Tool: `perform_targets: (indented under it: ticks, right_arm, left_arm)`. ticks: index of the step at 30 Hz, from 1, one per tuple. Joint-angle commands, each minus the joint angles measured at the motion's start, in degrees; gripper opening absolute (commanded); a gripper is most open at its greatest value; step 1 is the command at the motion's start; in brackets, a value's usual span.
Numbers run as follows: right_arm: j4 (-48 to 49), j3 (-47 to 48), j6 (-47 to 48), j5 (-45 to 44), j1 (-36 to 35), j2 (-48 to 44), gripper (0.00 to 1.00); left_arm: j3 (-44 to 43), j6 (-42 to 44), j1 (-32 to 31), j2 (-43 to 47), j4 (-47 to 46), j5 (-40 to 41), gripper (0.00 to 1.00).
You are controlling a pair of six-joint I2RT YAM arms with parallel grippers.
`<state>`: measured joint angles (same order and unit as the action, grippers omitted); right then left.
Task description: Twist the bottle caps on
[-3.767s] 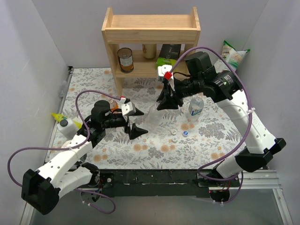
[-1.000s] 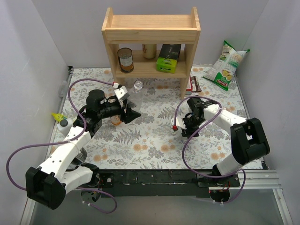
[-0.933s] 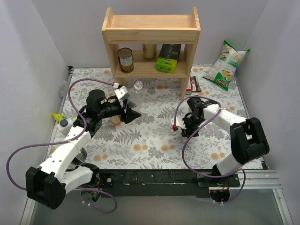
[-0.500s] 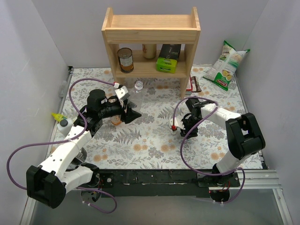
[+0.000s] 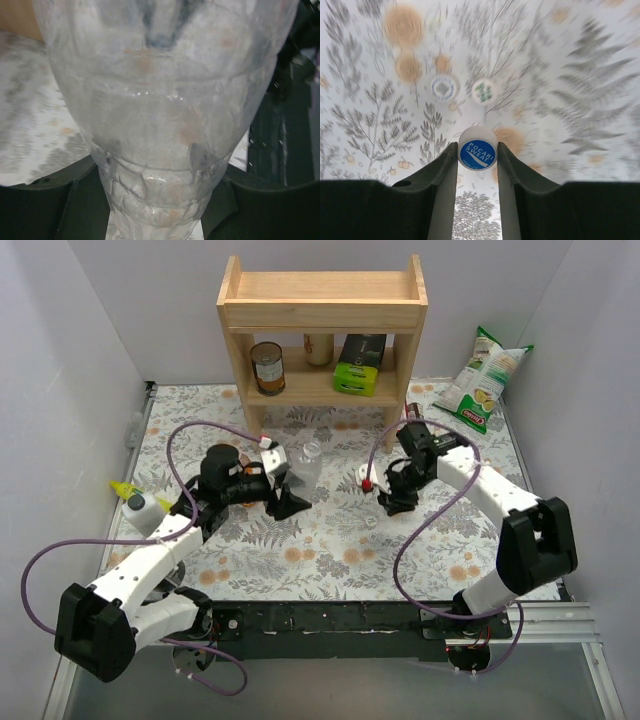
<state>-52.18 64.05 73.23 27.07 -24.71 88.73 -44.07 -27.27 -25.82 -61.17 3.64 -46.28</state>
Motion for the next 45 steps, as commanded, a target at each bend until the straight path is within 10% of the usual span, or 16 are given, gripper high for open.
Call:
perform_targets:
  ticks: [1, 17, 45]
  right_arm:
    - [-13.10, 13.45, -12.29, 13.51, -3.85, -8.03, 0.27]
    - [-16.29, 27.00, -20.93, 11.52, -23.18, -11.30, 0.27]
    - [-15.67, 36.76, -21.64, 4.22, -27.76, -4.26, 0.26]
  left_arm:
    - [8.20, 5.11, -5.98, 0.70, -6.51, -3.28, 0.00]
    - [19.82, 10.04, -13.38, -3.17, -21.39, -0.39, 0.00]
    - [21.49, 5.73, -13.73, -0.88, -19.73, -0.92, 0.00]
